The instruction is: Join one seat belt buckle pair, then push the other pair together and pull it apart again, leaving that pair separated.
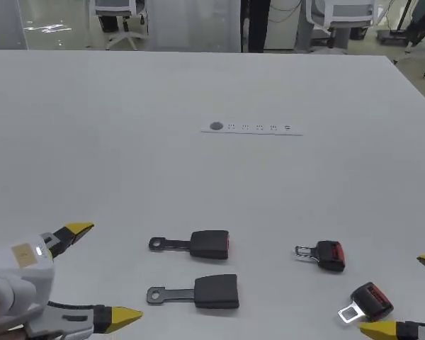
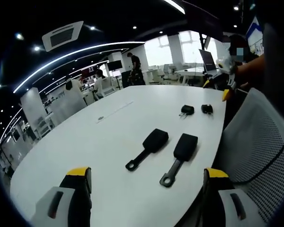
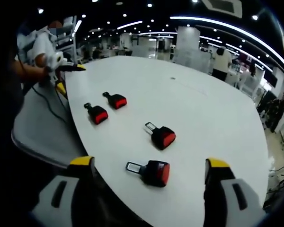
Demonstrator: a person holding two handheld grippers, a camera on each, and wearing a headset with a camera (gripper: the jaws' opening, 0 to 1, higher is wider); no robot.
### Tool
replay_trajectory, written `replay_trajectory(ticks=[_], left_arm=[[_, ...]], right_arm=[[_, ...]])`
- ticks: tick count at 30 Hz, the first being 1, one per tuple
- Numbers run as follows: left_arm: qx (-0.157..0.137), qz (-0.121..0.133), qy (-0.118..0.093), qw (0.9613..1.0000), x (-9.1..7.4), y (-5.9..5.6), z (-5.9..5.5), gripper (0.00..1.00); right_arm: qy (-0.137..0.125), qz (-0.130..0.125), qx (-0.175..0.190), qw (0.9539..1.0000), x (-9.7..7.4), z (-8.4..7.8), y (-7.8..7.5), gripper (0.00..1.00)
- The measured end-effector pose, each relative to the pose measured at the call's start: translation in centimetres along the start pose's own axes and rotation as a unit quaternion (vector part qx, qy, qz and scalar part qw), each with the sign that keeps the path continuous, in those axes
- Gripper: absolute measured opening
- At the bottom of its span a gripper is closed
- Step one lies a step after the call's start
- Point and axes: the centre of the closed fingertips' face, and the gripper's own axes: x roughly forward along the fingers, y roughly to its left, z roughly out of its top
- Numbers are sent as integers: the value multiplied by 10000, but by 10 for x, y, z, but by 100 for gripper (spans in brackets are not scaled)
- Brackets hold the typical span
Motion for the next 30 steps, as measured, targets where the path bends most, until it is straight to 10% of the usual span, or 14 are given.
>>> replay_trajectory(ticks=[20,30], left_arm=[[-147,-76,327,9993,-6,2,-6,88],[-24,-782,526,9955,1,-18,13,80]], right_arm=[[-43,140,-21,9999,-17,19,-1,77],[138,442,-617,9970,-12,20,7,65]])
